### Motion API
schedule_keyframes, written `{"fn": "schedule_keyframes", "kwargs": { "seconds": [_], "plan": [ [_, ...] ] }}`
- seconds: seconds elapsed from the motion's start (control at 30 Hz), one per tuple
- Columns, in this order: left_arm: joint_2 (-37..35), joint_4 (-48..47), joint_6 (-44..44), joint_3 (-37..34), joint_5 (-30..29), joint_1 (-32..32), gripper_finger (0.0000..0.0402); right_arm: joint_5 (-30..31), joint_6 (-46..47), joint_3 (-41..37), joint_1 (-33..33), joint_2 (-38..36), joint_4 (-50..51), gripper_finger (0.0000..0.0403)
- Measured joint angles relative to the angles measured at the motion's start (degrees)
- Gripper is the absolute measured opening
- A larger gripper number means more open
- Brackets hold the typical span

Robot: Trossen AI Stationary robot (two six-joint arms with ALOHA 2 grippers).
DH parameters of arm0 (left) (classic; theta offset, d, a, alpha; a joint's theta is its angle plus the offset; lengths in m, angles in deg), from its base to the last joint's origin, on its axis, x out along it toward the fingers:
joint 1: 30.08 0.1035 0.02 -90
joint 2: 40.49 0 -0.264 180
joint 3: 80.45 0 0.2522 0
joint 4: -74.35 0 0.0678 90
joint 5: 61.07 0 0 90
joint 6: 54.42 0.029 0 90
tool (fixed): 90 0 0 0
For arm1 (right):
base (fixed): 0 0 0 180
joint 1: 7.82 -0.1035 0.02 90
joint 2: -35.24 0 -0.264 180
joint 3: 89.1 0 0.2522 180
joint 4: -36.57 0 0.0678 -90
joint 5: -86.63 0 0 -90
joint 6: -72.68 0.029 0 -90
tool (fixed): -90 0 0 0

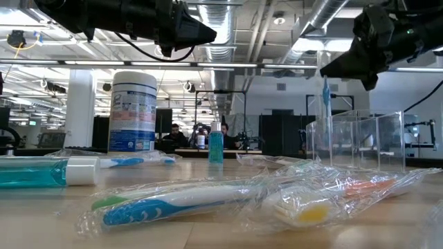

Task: Pick & Place toothbrushing station
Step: Put the blue toothbrush into the transparent organizer

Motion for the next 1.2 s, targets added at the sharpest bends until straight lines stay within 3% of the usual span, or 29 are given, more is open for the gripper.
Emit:
{"fn": "schedule_keyframes", "kwargs": {
  "seconds": [0.23,0.5,1.2],
  "plan": [
    [0.0,0.0,0.0,0.0,0.0,0.0,0.0058,0.0,0.4,-2.1,0.0,0.0,-3.3,0.0007],
    [0.0,0.0,0.0,0.0,0.0,0.0,0.0058,-1.6,0.8,-2.1,0.0,0.7,-3.3,0.0047],
    [0.0,-0.2,0.0,0.0,0.0,0.0,0.0058,-1.7,0.8,-2.1,0.2,2.5,-2.2,0.0071]
  ]
}}
